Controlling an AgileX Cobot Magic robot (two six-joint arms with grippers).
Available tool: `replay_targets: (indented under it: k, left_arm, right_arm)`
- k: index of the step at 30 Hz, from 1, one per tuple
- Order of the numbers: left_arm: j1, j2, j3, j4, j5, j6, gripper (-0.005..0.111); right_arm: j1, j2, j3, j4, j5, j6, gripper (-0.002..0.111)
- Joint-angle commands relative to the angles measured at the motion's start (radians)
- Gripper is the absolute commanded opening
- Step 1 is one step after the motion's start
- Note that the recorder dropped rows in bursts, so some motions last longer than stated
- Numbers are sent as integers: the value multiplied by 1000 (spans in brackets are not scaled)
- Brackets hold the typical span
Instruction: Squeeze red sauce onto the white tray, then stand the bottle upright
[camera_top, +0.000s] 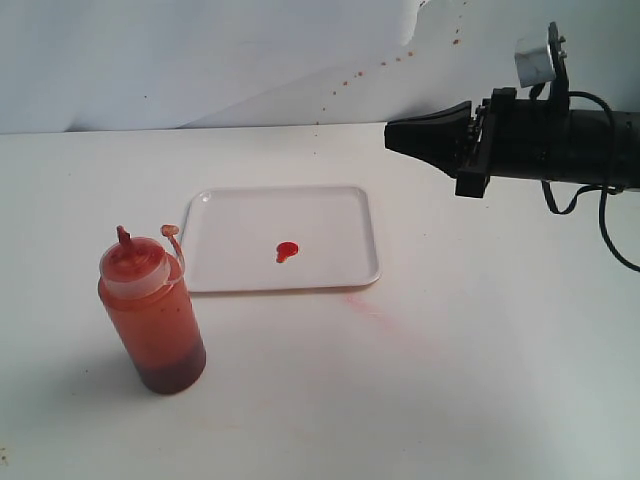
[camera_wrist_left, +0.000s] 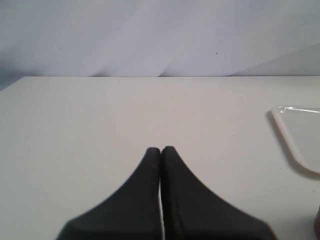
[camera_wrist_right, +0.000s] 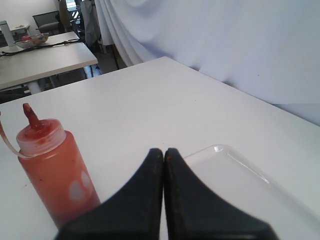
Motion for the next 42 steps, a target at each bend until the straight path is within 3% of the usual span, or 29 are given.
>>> replay_targets:
  k: [1, 10, 32, 42]
  left_arm:
    - [-19, -3, 5, 5, -3, -6, 0]
    - [-131, -3, 5, 5, -3, -6, 0]
    - [-132, -3, 5, 5, -5, -8, 0]
    - [-132, -3, 5, 5, -5, -8, 0]
  right_arm:
    - [1, -6, -8, 6, 6, -6, 0]
    - [1, -6, -8, 6, 6, -6, 0]
    - [1, -27, -8, 6, -7, -6, 0]
    - [1, -387, -8, 6, -300, -10, 0]
